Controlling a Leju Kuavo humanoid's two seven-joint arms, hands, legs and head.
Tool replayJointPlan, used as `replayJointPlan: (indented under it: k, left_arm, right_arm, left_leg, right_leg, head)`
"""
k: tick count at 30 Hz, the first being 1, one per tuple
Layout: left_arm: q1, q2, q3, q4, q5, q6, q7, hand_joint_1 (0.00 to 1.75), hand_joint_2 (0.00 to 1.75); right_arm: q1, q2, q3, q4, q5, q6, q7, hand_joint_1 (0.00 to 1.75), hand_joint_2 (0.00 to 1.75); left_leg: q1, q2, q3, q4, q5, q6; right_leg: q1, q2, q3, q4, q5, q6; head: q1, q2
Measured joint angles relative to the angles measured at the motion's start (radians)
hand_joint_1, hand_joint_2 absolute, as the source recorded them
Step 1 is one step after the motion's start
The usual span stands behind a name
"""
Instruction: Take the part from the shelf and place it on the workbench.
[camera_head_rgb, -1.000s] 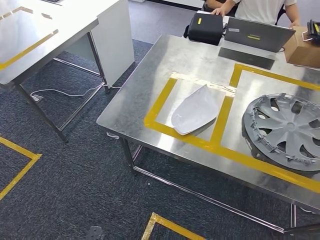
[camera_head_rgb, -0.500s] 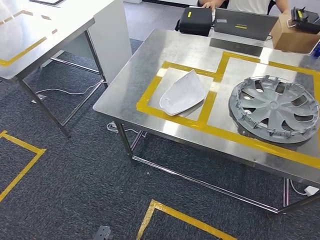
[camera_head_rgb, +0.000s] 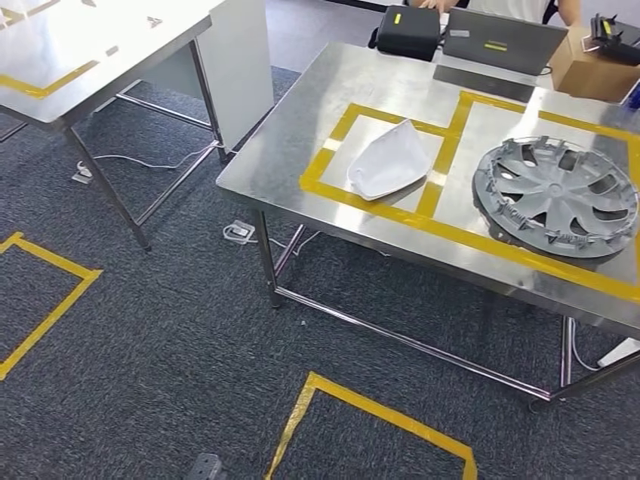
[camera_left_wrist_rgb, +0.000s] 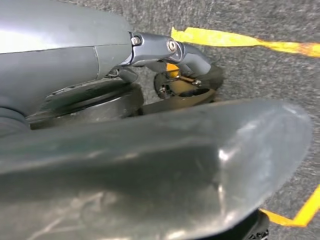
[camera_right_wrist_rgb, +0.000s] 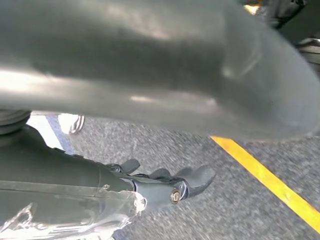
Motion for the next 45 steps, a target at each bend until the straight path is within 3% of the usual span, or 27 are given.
replayJointPlan:
  k: [1,2,4,6,8,10,11,13,15,16,17,18,20,22,23,25,27,30,31,32,33,35,37,38,40,42,45]
  left_arm:
    - [0.000,0.000,0.000,0.000,-0.001,0.001,-0.019,0.00,0.00]
    - [0.000,0.000,0.000,0.000,-0.006,0.001,-0.037,0.00,0.00]
    - [0.000,-0.002,-0.001,0.000,-0.016,-0.002,-0.066,0.00,0.00]
    - [-0.001,-0.005,-0.002,0.001,-0.015,-0.002,-0.096,0.00,0.00]
    - [0.000,0.008,-0.003,0.001,-0.007,0.007,-0.140,0.00,0.00]
    - [0.008,0.041,-0.004,0.001,-0.006,0.005,-0.186,0.00,0.00]
    - [0.013,0.061,-0.004,0.001,-0.007,-0.001,-0.200,0.00,0.00]
    - [0.026,0.100,-0.004,0.000,-0.006,-0.016,-0.211,0.00,0.00]
    - [0.032,0.126,-0.004,-0.002,-0.008,-0.023,-0.211,0.00,0.00]
    - [0.034,0.134,-0.004,-0.003,-0.010,-0.025,-0.211,0.00,0.00]
    - [0.035,0.136,-0.005,-0.003,-0.013,-0.026,-0.212,0.00,0.00]
    - [0.037,0.137,-0.005,-0.003,-0.015,-0.027,-0.214,0.00,0.00]
    - [0.039,0.135,-0.008,-0.003,-0.021,-0.034,-0.223,0.00,0.00]
    - [0.036,0.131,-0.010,-0.003,-0.023,-0.045,-0.232,0.00,0.00]
    - [0.035,0.129,-0.010,-0.003,-0.023,-0.049,-0.235,0.00,0.00]
    - [0.041,0.124,-0.011,-0.003,-0.022,-0.051,-0.238,0.00,0.00]
    - [0.054,0.122,-0.011,-0.004,-0.022,-0.050,-0.238,0.00,0.00]
    - [0.059,0.122,-0.011,-0.005,-0.020,-0.050,-0.237,0.00,0.00]
    - [0.059,0.121,-0.010,-0.005,-0.017,-0.050,-0.238,0.00,0.00]
    - [0.059,0.119,-0.009,-0.005,-0.012,-0.050,-0.240,0.00,0.00]
    - [0.060,0.117,-0.008,-0.005,-0.005,-0.051,-0.242,0.00,0.00]
    - [0.060,0.113,-0.003,-0.006,0.007,-0.053,-0.247,0.00,0.00]
    - [0.061,0.112,0.003,-0.007,0.019,-0.054,-0.249,0.00,0.00]
    - [0.061,0.112,0.007,-0.008,0.023,-0.055,-0.249,0.00,0.00]
    - [0.061,0.115,0.014,-0.010,0.027,-0.055,-0.246,0.00,0.00]
    - [0.062,0.118,0.019,-0.011,0.026,-0.056,-0.239,0.00,0.00]
    - [0.061,0.121,0.020,-0.011,0.022,-0.056,-0.228,0.00,0.00]
  right_arm:
    - [-0.001,0.000,0.000,0.000,-0.001,0.003,0.005,0.00,0.00]
    - [0.000,0.000,0.000,0.000,-0.002,0.006,0.011,0.00,0.00]
    - [-0.002,0.000,-0.001,0.000,-0.003,0.012,0.022,0.00,0.00]
    - [-0.007,0.000,-0.002,0.000,-0.005,0.011,0.031,0.00,0.00]
    - [-0.010,0.000,-0.003,0.000,-0.009,0.005,0.029,0.00,0.00]
    - [-0.006,0.000,-0.004,0.000,-0.016,-0.003,0.019,0.00,0.00]
    - [-0.005,0.001,-0.006,0.000,-0.020,-0.007,0.015,0.00,0.00]
    - [-0.002,0.001,-0.009,0.001,-0.024,-0.015,0.011,0.00,0.00]
    - [0.001,0.001,-0.014,0.001,-0.025,-0.020,0.012,0.00,0.00]
    - [0.003,0.001,-0.016,0.001,-0.026,-0.019,0.014,0.00,0.00]
    - [0.004,0.001,-0.018,0.001,-0.025,-0.016,0.016,0.00,0.00]
    - [0.003,0.000,-0.019,0.001,-0.024,-0.009,0.017,0.00,0.00]
    - [0.003,-0.003,-0.020,0.001,-0.020,0.010,0.014,0.00,0.00]
    - [0.004,-0.009,-0.020,0.000,-0.010,0.005,-0.002,0.00,0.00]
    - [0.004,-0.011,-0.020,0.000,-0.006,-0.012,-0.012,0.00,0.00]
    - [0.007,-0.016,-0.020,0.000,0.002,-0.057,-0.028,0.00,0.00]
    - [0.014,-0.019,-0.020,0.001,0.006,-0.082,-0.036,0.00,0.00]
    - [0.020,-0.024,-0.021,0.001,0.008,-0.109,-0.050,0.00,0.00]
    - [0.019,-0.026,-0.021,0.001,0.006,-0.129,-0.060,0.00,0.00]
    - [0.018,-0.027,-0.021,0.001,0.004,-0.154,-0.071,0.00,0.00]
    - [0.017,-0.028,-0.021,0.001,0.000,-0.178,-0.083,0.00,0.00]
    - [0.016,-0.029,-0.023,0.001,-0.010,-0.200,-0.097,0.00,0.00]
    - [0.013,-0.029,-0.027,0.001,-0.016,-0.202,-0.099,0.00,0.00]
    - [0.011,-0.028,-0.028,0.001,-0.018,-0.204,-0.097,0.00,0.00]
    - [0.012,-0.024,-0.029,0.001,-0.019,-0.207,-0.088,0.00,0.00]
    - [0.011,-0.019,-0.030,0.002,-0.018,-0.202,-0.073,0.00,0.00]
    - [0.009,-0.013,-0.031,0.002,-0.016,-0.183,-0.062,0.00,0.00]
  left_leg:
    - [-0.001,0.001,-0.015,0.002,0.011,0.000]
    - [-0.002,0.001,-0.031,0.004,0.022,-0.001]
    - [-0.002,0.000,-0.059,0.010,0.042,-0.007]
    - [-0.004,0.000,-0.079,0.017,0.061,-0.017]
    - [-0.005,0.002,-0.089,0.019,0.079,-0.029]
    - [-0.001,0.003,-0.097,0.022,0.085,-0.041]
    - [0.000,0.002,-0.105,0.036,0.065,-0.047]
    - [0.002,0.001,-0.136,0.121,-0.026,-0.057]
    - [0.003,0.001,-0.170,0.254,-0.114,-0.063]
    - [0.002,0.001,-0.174,0.300,-0.126,-0.063]
    - [0.002,0.001,-0.164,0.316,-0.113,-0.062]
    - [0.002,0.001,-0.137,0.298,-0.086,-0.058]
    - [0.001,0.001,-0.038,0.184,-0.044,-0.048]
    - [-0.003,0.000,0.058,0.045,-0.051,-0.037]
    - [-0.005,-0.001,0.079,0.007,-0.060,-0.032]
    - [-0.008,0.001,0.070,-0.011,-0.053,-0.019]
    - [-0.006,0.004,0.053,-0.012,-0.033,-0.004]
    - [-0.007,0.005,0.020,-0.011,-0.002,0.007]
    - [-0.008,0.006,0.005,-0.010,0.009,0.007]
    - [-0.009,0.006,-0.011,-0.007,0.021,0.006]
    - [-0.009,0.006,-0.029,-0.003,0.032,0.004]
    - [-0.009,0.005,-0.063,0.008,0.052,-0.002]
    - [-0.010,0.003,-0.084,0.019,0.069,-0.011]
    - [-0.011,0.003,-0.088,0.022,0.077,-0.016]
    - [-0.009,0.002,-0.094,0.023,0.091,-0.025]
    - [-0.007,0.001,-0.111,0.050,0.055,-0.038]
    - [-0.005,0.000,-0.166,0.225,-0.094,-0.052]
  right_leg:
    - [0.000,0.000,0.005,0.036,-0.003,0.000]
    - [0.000,0.000,0.026,0.039,0.014,-0.001]
    - [0.001,0.000,0.123,-0.061,0.062,-0.005]
    - [0.003,0.000,0.235,-0.214,0.059,-0.010]
    - [0.008,0.001,0.269,-0.283,0.041,-0.018]
    - [0.008,0.000,0.249,-0.282,0.053,-0.037]
    - [0.008,-0.001,0.238,-0.281,0.063,-0.048]
    - [0.007,-0.001,0.215,-0.281,0.086,-0.063]
    - [0.010,-0.001,0.186,-0.279,0.111,-0.066]
    - [0.011,-0.003,0.170,-0.278,0.122,-0.066]
    - [0.013,-0.004,0.154,-0.276,0.133,-0.066]
    - [0.014,-0.005,0.139,-0.274,0.143,-0.065]
    - [0.018,-0.003,0.112,-0.269,0.163,-0.062]
    - [0.021,-0.003,0.093,-0.265,0.184,-0.055]
    - [0.021,-0.003,0.085,-0.264,0.195,-0.050]
    - [0.019,-0.003,0.070,-0.263,0.212,-0.038]
    - [0.015,-0.002,0.053,-0.229,0.167,-0.027]
    - [0.012,-0.001,0.009,-0.044,0.020,-0.016]
    - [0.012,-0.001,0.003,0.014,-0.001,-0.015]
    - [0.012,-0.001,0.010,0.043,0.002,-0.015]
    - [0.012,-0.001,0.036,0.036,0.026,-0.015]
    - [0.011,-0.001,0.138,-0.078,0.070,-0.017]
    - [0.013,0.002,0.238,-0.226,0.057,-0.022]
    - [0.014,0.004,0.260,-0.266,0.043,-0.026]
    - [0.016,0.005,0.253,-0.274,0.049,-0.040]
    - [0.014,0.004,0.234,-0.273,0.067,-0.058]
    - [0.013,0.002,0.195,-0.273,0.105,-0.071]
  head:
    - [0.000,0.000]
    - [0.000,0.000]
    - [0.000,0.000]
    - [-0.001,0.000]
    - [0.001,0.000]
    - [0.005,0.000]
    - [0.004,0.000]
    - [-0.003,0.000]
    - [-0.009,0.000]
    - [-0.009,0.000]
    - [-0.010,0.000]
    - [-0.010,0.000]
    - [-0.010,0.000]
    - [-0.009,0.000]
    - [-0.008,0.000]
    - [-0.008,0.000]
    - [-0.007,0.000]
    - [-0.002,0.000]
    - [-0.001,0.000]
    - [-0.002,0.000]
    - [-0.002,0.000]
    - [-0.002,0.000]
    - [-0.003,0.000]
    - [-0.002,0.000]
    - [0.000,0.000]
    - [0.000,0.000]
    - [-0.007,0.000]
